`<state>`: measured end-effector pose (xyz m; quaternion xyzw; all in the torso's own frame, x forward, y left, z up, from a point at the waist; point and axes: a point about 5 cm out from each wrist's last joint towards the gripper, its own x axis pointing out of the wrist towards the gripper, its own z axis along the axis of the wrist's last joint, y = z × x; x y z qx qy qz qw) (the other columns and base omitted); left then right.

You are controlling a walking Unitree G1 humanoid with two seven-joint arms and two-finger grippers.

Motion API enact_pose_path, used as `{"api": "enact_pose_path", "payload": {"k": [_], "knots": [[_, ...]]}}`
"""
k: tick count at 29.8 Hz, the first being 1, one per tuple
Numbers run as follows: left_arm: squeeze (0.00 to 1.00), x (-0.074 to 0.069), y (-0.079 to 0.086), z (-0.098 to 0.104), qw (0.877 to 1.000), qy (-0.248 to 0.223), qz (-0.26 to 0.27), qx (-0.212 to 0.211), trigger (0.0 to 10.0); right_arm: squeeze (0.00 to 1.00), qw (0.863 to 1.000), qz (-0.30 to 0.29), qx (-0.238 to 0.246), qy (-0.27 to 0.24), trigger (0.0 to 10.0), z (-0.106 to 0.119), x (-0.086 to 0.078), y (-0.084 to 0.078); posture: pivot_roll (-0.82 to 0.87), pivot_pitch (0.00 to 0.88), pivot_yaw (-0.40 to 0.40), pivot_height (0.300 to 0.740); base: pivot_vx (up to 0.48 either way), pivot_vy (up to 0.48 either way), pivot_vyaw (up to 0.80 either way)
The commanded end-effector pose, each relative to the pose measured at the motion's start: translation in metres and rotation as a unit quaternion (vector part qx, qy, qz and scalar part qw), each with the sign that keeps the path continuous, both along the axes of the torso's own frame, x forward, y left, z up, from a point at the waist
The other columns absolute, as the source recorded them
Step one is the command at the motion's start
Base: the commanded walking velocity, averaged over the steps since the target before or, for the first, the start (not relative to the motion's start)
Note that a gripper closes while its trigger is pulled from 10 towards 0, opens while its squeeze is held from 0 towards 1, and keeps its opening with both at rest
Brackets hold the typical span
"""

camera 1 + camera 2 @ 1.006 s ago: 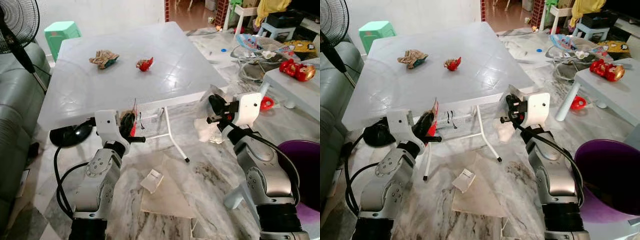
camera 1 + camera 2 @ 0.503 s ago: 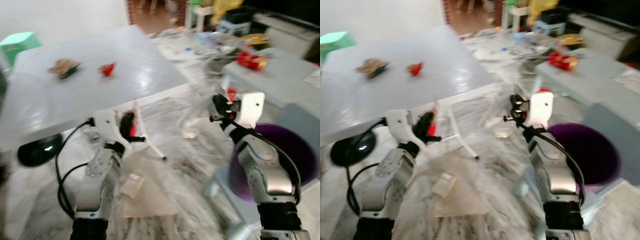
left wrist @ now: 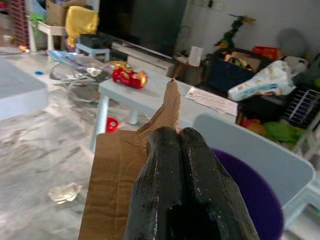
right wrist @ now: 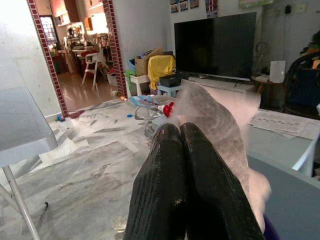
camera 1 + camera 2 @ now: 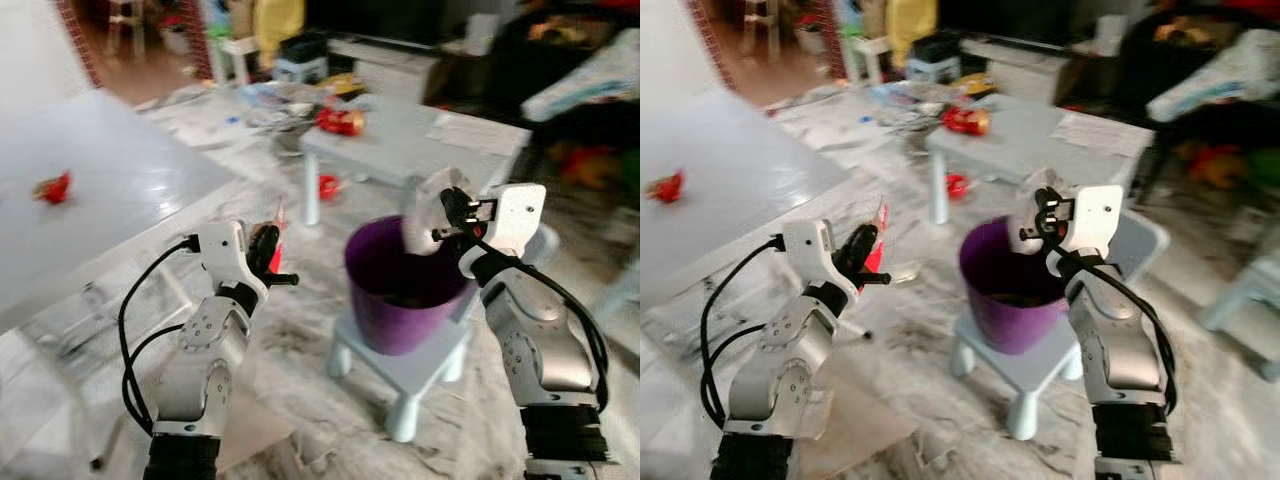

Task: Picking trash to rubbish bin

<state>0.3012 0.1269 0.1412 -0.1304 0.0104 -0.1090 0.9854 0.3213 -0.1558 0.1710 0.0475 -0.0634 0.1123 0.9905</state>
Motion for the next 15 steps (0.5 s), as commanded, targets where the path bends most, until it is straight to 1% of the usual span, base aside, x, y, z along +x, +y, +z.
{"api": "enact_pose_path", "payload": {"k": [1,6,9,11,15], "knots": [[0.0,0.0017,0.0003,0.0027,1.0,-0.003,0.002,0.0,0.0,0.0,1.0,-0.001,-0.003,-0.009,0.0,0.0058,0.0015,-0.0011,-0.04,0.01,0.052,0.74,0.0,0.0,-0.8],[0.0,0.002,0.0008,0.0035,1.0,-0.007,0.003,0.001,0.0,0.0,1.0,-0.005,-0.002,-0.011,0.0,0.0063,0.0013,-0.0019,-0.05,0.011,0.053,0.74,0.0,0.0,-0.8],[0.0,0.0023,0.0011,0.002,1.0,-0.005,0.006,0.012,0.0,0.0,1.0,-0.006,0.001,-0.013,0.0,0.007,0.001,-0.0022,-0.05,0.013,0.054,0.74,0.0,0.0,-0.71],[0.0,0.0026,0.003,-0.0002,1.0,0.001,0.013,0.022,0.0,0.0,1.0,-0.006,-0.005,-0.021,0.0,0.0087,0.0008,-0.0019,-0.05,0.013,0.054,0.74,0.0,0.0,0.0],[0.0,0.0037,0.0057,0.0,1.0,-0.003,0.022,0.021,0.0,0.0,1.0,-0.005,-0.002,-0.017,0.0,0.0076,0.0002,-0.0024,-0.05,0.013,0.056,0.74,0.443,0.0,0.0]]}}
